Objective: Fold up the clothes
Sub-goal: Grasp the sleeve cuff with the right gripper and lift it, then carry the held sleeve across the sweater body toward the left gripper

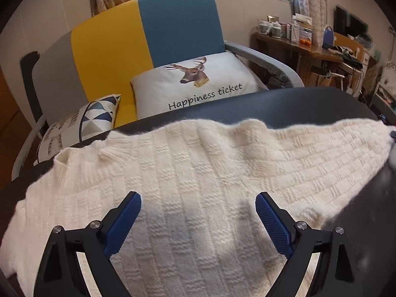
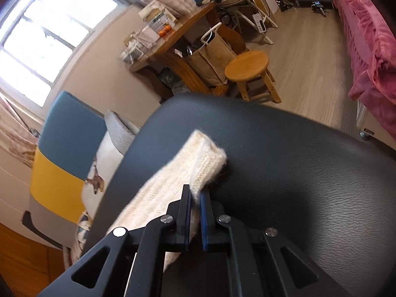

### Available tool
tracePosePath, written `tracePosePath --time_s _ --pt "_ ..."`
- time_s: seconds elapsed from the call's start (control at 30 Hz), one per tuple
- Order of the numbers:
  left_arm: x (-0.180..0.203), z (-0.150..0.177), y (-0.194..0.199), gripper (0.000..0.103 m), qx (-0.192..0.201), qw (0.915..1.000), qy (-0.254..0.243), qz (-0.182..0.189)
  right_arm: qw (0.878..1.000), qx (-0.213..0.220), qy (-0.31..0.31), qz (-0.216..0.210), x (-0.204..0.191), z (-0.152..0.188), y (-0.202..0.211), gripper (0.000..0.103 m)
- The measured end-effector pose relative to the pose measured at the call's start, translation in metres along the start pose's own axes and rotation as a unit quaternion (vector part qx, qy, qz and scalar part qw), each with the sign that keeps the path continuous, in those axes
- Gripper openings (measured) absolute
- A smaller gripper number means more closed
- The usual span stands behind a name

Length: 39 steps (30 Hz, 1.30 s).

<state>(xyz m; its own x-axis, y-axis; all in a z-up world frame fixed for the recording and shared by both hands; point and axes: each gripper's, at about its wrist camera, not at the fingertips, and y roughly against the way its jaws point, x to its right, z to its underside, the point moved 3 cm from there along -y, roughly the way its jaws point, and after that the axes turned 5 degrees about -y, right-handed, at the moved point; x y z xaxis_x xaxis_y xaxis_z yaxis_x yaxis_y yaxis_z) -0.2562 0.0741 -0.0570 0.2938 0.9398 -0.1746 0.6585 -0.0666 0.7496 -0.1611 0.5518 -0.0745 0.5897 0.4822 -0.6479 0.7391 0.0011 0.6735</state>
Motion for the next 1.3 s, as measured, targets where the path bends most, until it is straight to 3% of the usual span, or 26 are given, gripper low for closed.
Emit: tracePosePath --time_s 0.1,0.27,0.5,0.73,0.9,1.07,1.17,1.3 --pt "-0.002 0.007 -0.014 0.095 -0.023 0.9996 -0.002 -0.014 1.0 0.007 -0.004 0.002 0.003 -0.003 0.006 0.005" --pt "-0.006 0.016 -0.028 0.1 -0.036 0.9991 0.021 0.007 1.0 0.011 -0.009 0.01 0.009 -0.005 0.008 0.005" --pt "-0.003 0.016 -0.029 0.103 -0.033 0.9993 0.015 -0.007 0.999 0.02 -0.047 0.014 0.03 -0.006 0.002 0.005" --pt "-0.004 0.015 -0.03 0.103 -0.034 0.9993 0.016 -0.006 0.999 0.015 -0.05 0.013 0.026 -0.005 0.008 0.005" --pt "-0.016 0.012 -0.02 0.102 -0.041 0.9976 0.043 0.035 0.999 0.011 -0.023 -0.036 -0.025 0.003 0.035 0.005" --pt "-0.037 0.013 0.021 0.101 0.005 0.9973 0.058 0.045 0.995 -0.001 0.044 -0.094 -0.111 0.023 0.066 0.005" --pt "-0.051 0.022 0.039 0.101 0.017 0.9962 0.064 0.056 0.988 -0.022 0.084 -0.13 -0.167 0.052 0.075 0.005" --pt "-0.075 0.043 0.048 0.101 0.019 0.9946 0.085 0.057 0.972 -0.069 0.139 -0.177 -0.239 0.118 0.071 0.005"
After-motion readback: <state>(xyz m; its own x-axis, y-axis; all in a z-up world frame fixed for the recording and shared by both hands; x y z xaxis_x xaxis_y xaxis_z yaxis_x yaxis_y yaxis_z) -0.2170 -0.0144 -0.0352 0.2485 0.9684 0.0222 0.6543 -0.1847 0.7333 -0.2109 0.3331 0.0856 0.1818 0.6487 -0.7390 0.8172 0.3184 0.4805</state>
